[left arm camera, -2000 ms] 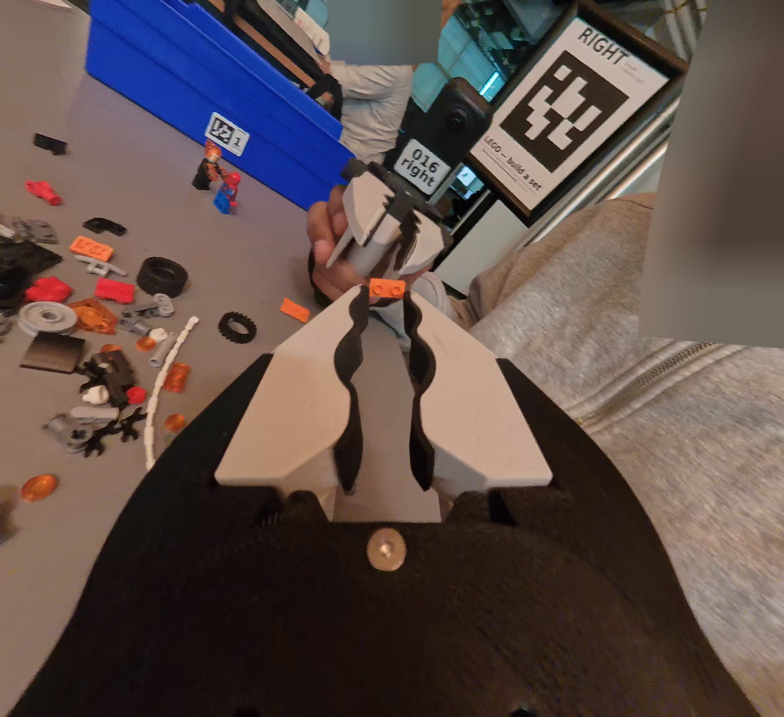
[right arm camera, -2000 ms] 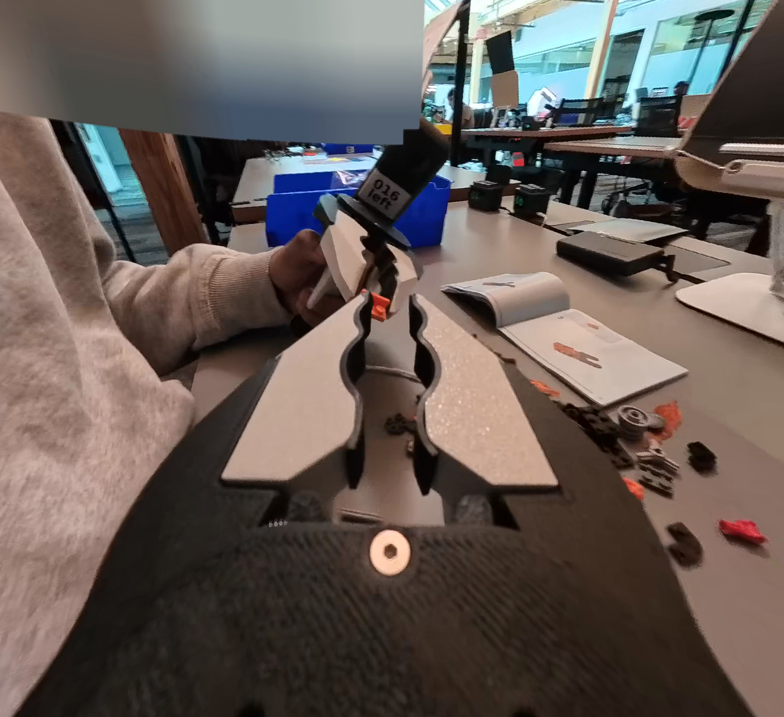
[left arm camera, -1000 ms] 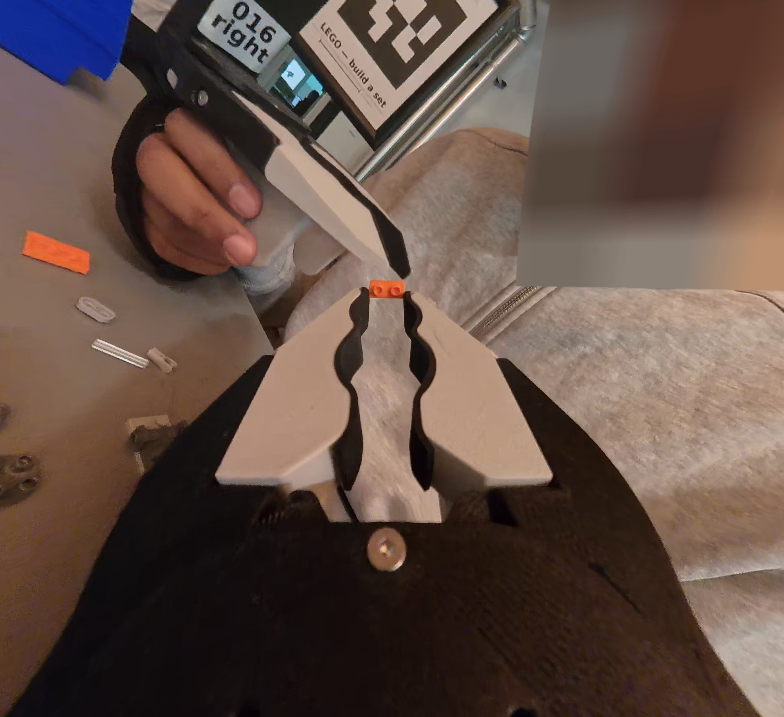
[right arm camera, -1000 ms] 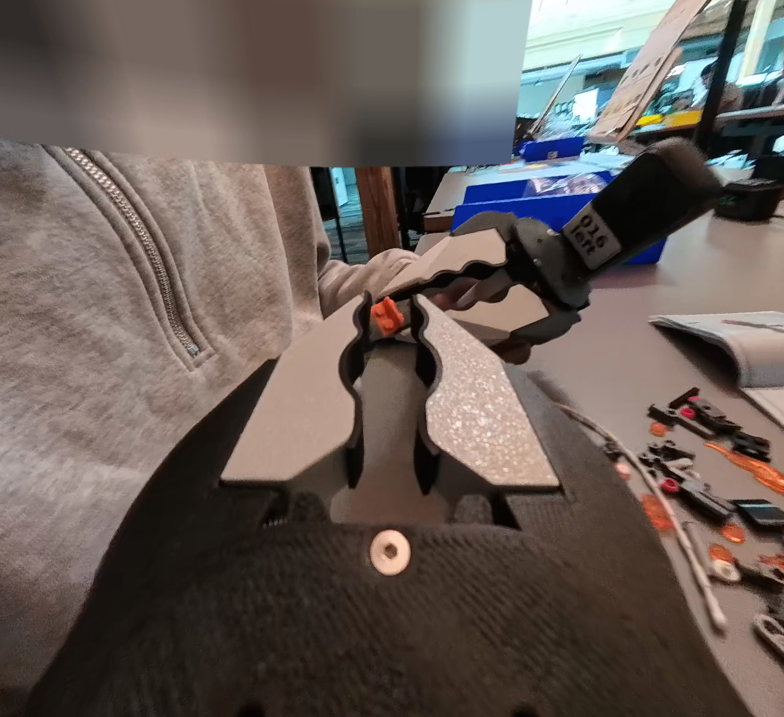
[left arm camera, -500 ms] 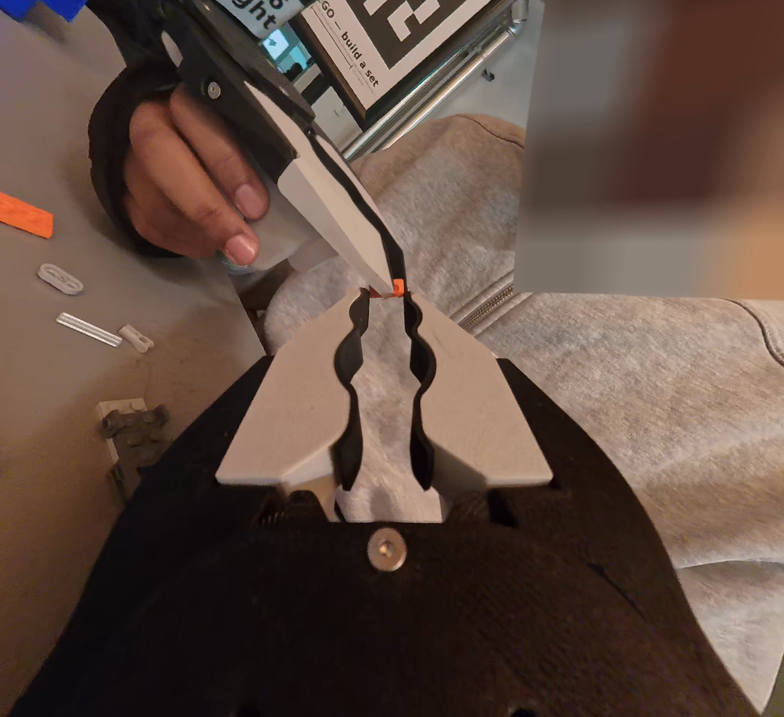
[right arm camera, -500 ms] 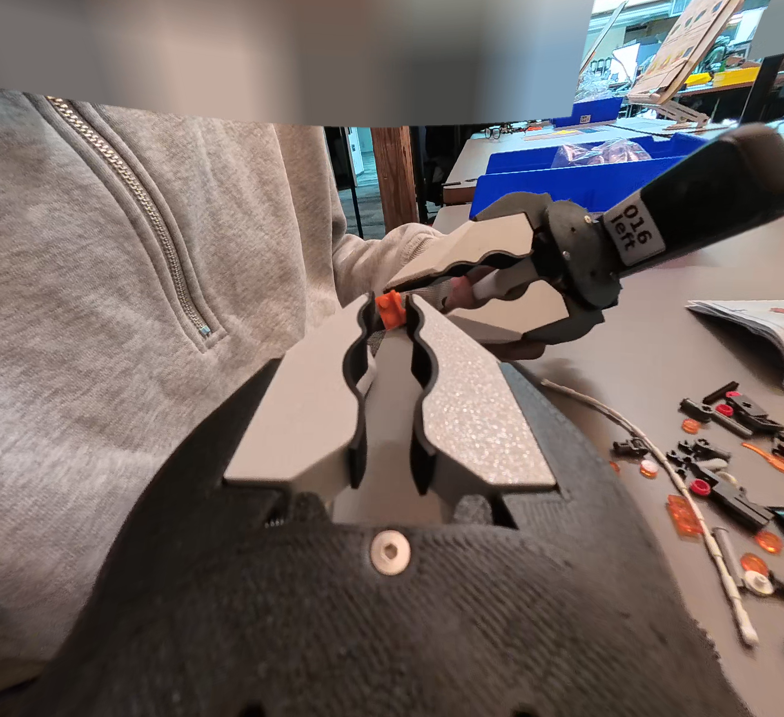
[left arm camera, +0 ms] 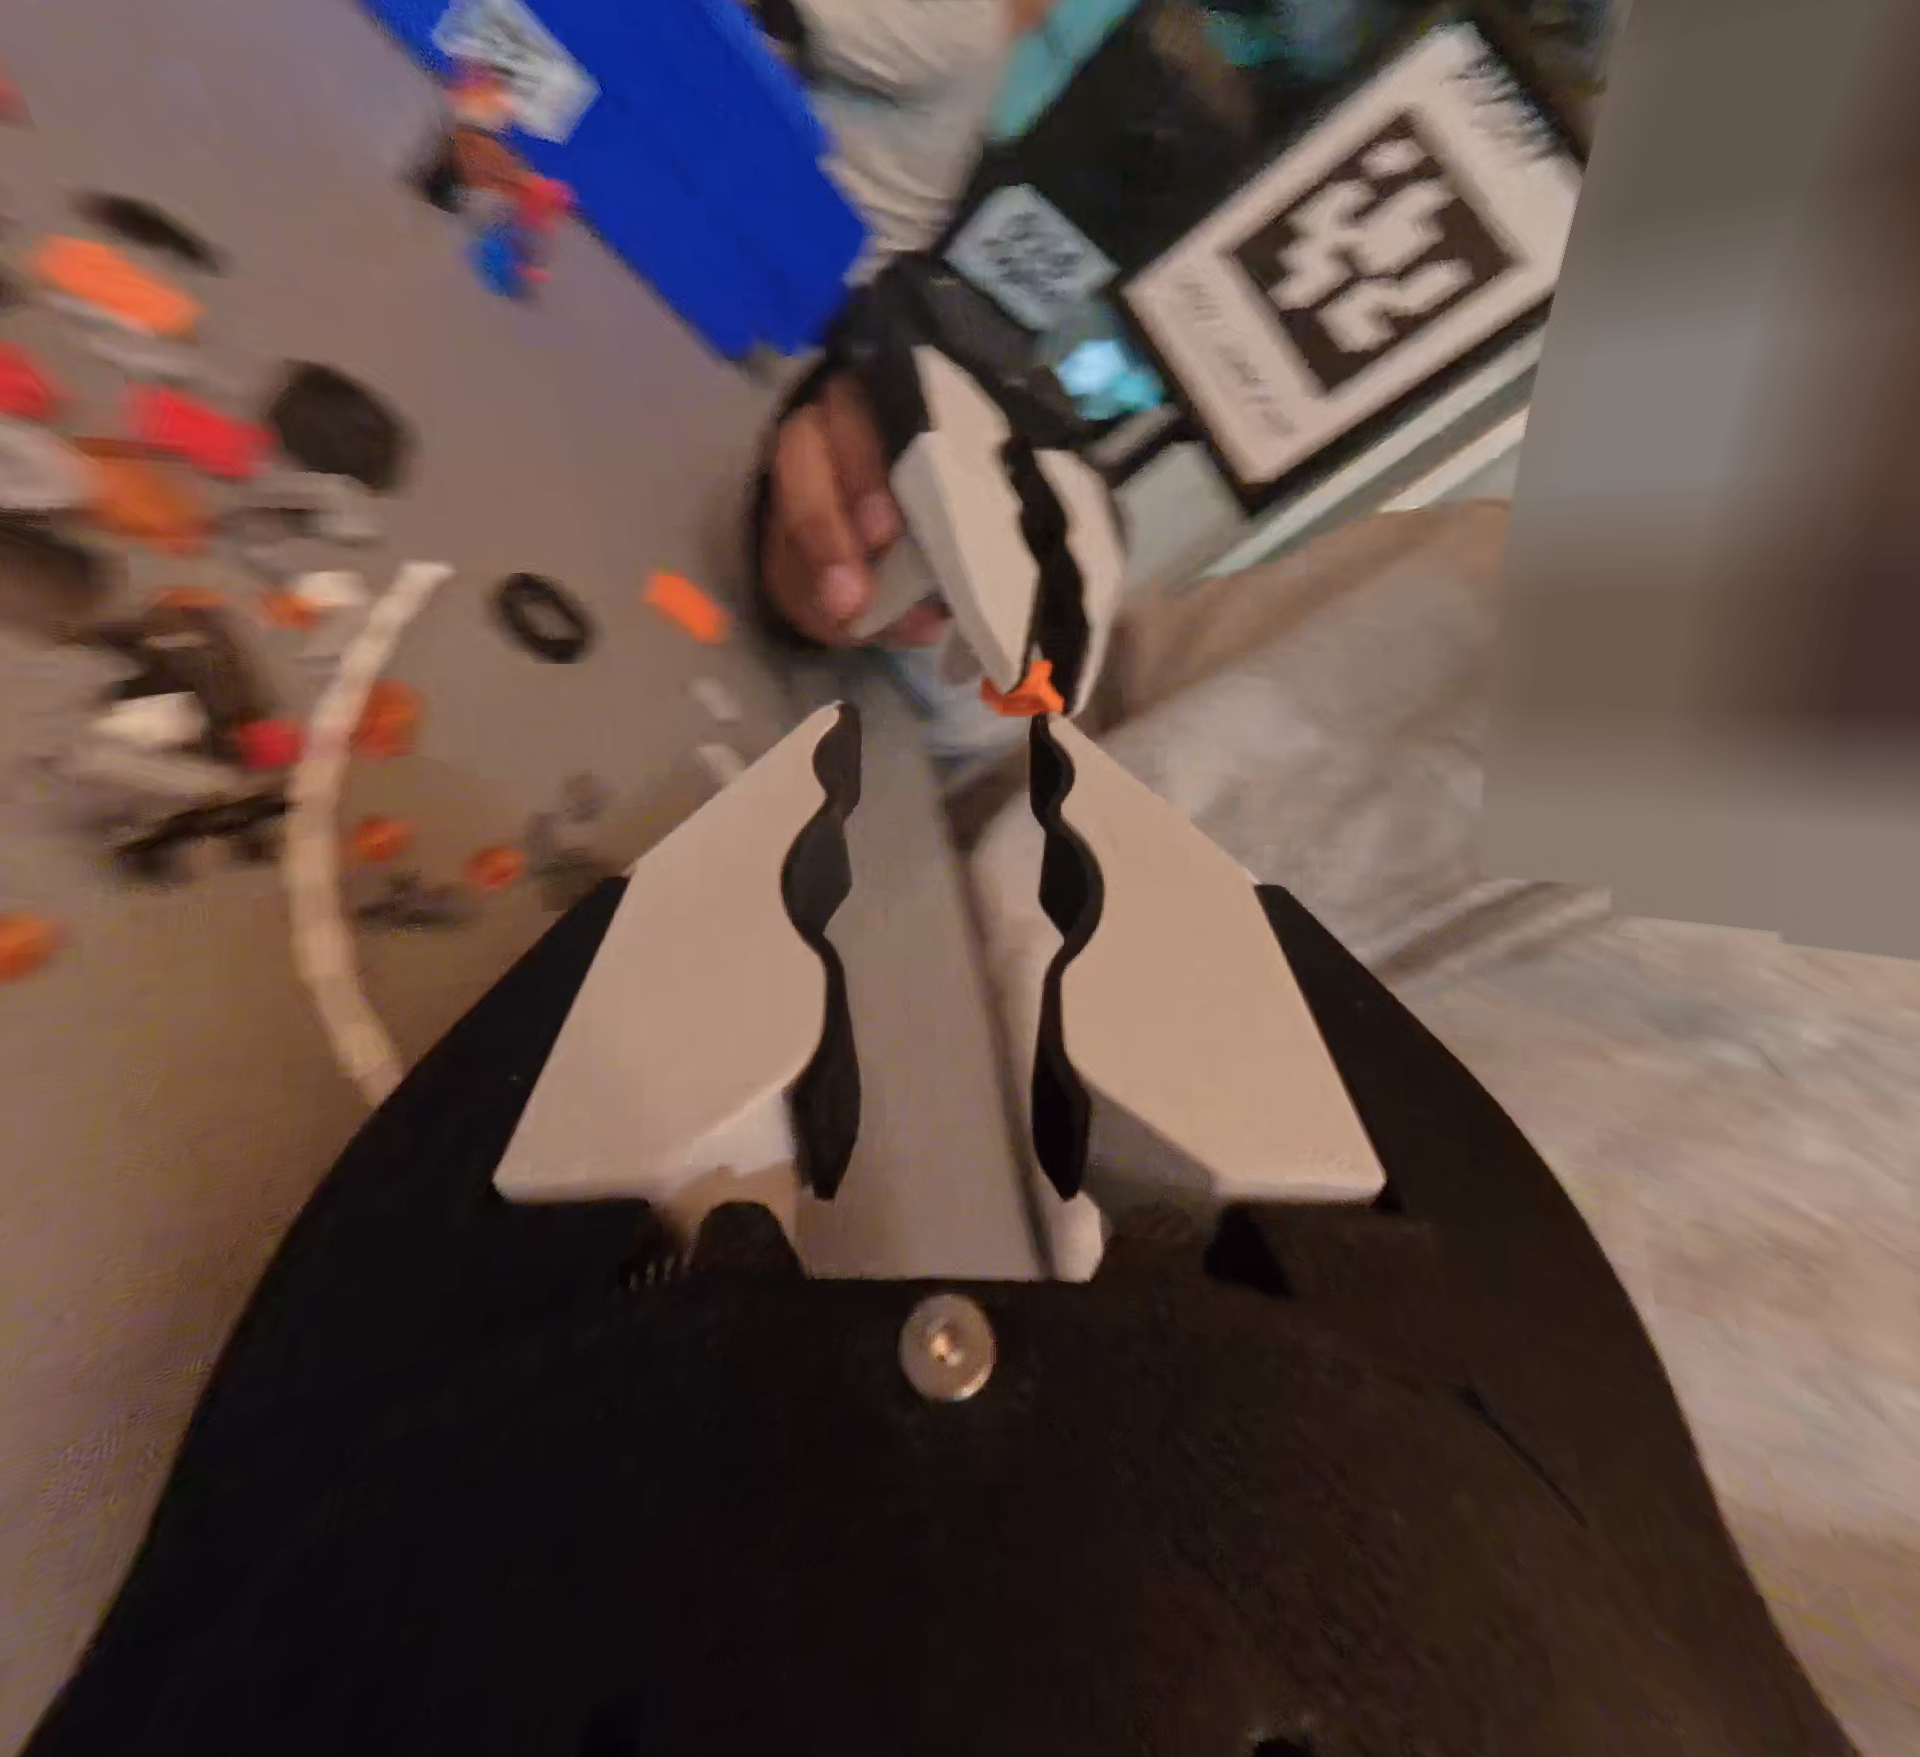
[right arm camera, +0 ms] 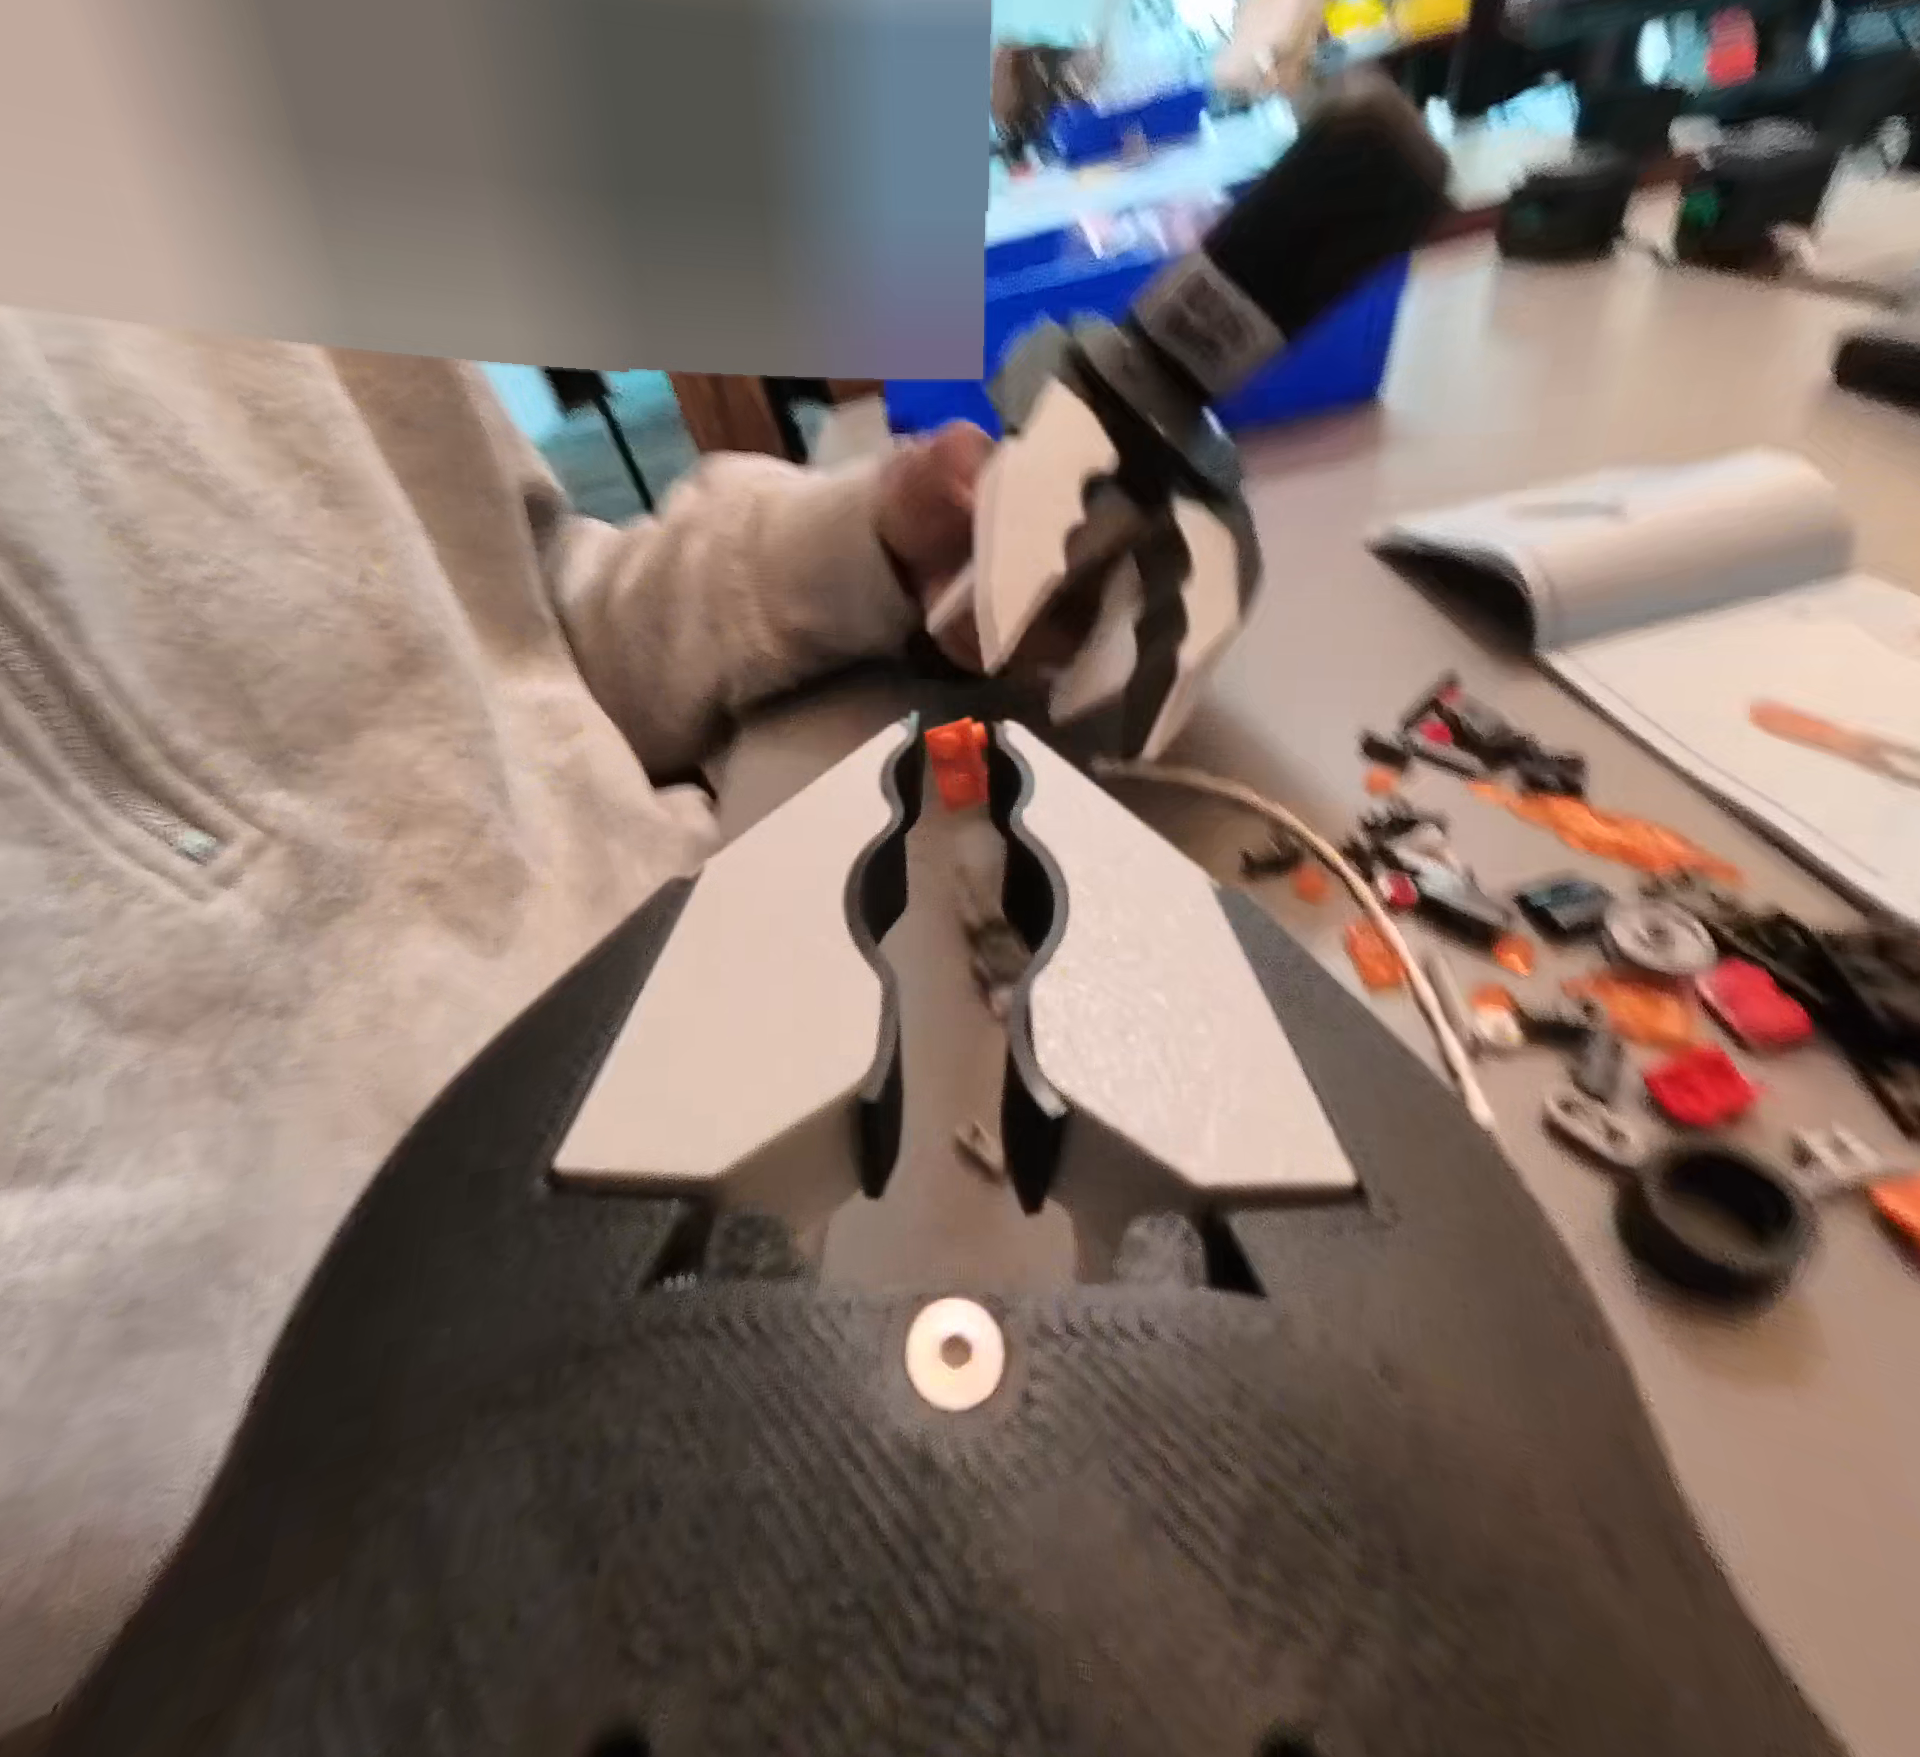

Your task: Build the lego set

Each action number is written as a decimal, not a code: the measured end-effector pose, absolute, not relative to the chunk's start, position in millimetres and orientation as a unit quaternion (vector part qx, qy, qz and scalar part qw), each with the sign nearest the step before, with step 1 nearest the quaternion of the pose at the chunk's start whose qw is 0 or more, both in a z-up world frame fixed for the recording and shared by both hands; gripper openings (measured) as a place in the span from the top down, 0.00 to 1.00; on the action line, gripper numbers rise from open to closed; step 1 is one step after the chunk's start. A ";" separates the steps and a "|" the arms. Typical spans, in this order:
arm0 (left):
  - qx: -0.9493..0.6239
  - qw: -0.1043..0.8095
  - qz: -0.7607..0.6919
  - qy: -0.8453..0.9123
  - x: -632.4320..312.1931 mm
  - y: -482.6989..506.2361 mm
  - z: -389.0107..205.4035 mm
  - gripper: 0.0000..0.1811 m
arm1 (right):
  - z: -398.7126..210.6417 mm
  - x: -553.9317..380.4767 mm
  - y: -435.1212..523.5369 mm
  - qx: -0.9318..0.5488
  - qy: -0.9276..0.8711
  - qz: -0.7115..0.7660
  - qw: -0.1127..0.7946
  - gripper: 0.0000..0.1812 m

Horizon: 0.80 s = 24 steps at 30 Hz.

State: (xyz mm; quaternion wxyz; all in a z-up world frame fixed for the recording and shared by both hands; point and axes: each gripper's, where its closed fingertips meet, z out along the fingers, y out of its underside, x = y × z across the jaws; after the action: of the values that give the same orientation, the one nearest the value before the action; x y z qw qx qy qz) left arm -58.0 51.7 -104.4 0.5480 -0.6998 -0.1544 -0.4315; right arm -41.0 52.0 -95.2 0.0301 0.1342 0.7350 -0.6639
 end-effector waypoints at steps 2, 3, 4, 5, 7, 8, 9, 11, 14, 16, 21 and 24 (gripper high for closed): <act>-0.755 0.539 -0.331 -0.173 -69.2 48.1 -125.2 0.82 | -118.8 -48.9 55.9 0.164 0.781 -0.603 0.016 0.94; -0.778 0.530 -0.289 -0.171 -69.3 45.4 -132.6 0.82 | -130.2 -50.7 57.3 0.173 0.803 -0.571 0.012 0.94; -0.797 0.522 -0.255 -0.167 -66.2 43.2 -137.4 0.82 | -140.2 -51.3 58.0 0.181 0.821 -0.541 0.011 0.94; -0.809 0.516 -0.233 -0.160 -60.2 41.9 -139.4 0.81 | -148.6 -51.0 58.0 0.185 0.837 -0.514 0.014 0.94; -0.825 0.505 -0.199 -0.156 -49.0 42.0 -143.6 0.81 | -161.8 -50.7 57.8 0.191 0.863 -0.467 0.020 0.94; -0.835 0.497 -0.176 -0.156 -46.2 42.6 -148.2 0.80 | -167.1 -51.0 58.1 0.193 0.874 -0.446 0.021 0.94; -0.847 0.487 -0.149 -0.155 -45.4 43.1 -154.6 0.79 | -171.7 -51.7 58.8 0.194 0.883 -0.427 0.021 0.94; -0.870 0.460 -0.092 -0.151 -46.6 43.7 -168.9 0.77 | -178.8 -52.0 60.3 0.194 0.896 -0.398 0.024 0.94; -0.888 0.437 -0.048 -0.137 -47.0 45.6 -175.7 0.75 | -185.2 -49.8 60.5 0.194 0.905 -0.376 0.038 0.94; -0.891 0.431 -0.043 -0.138 -47.3 45.6 -177.9 0.74 | -186.9 -48.0 59.7 0.195 0.906 -0.372 0.043 0.94; -0.881 0.446 -0.047 -0.153 -52.9 38.0 -172.9 0.73 | -185.2 -48.5 57.5 0.206 0.896 -0.391 0.037 0.94; -0.872 0.458 -0.062 -0.159 -53.3 35.2 -169.6 0.73 | -186.1 -51.4 58.8 0.217 0.890 -0.399 0.029 0.92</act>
State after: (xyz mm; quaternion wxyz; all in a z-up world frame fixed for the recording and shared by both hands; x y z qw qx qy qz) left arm -53.3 35.2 -169.6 0.4580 -0.8724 -0.1591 -0.0619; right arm -51.4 58.8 -186.1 0.0294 0.2167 0.8904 -0.3992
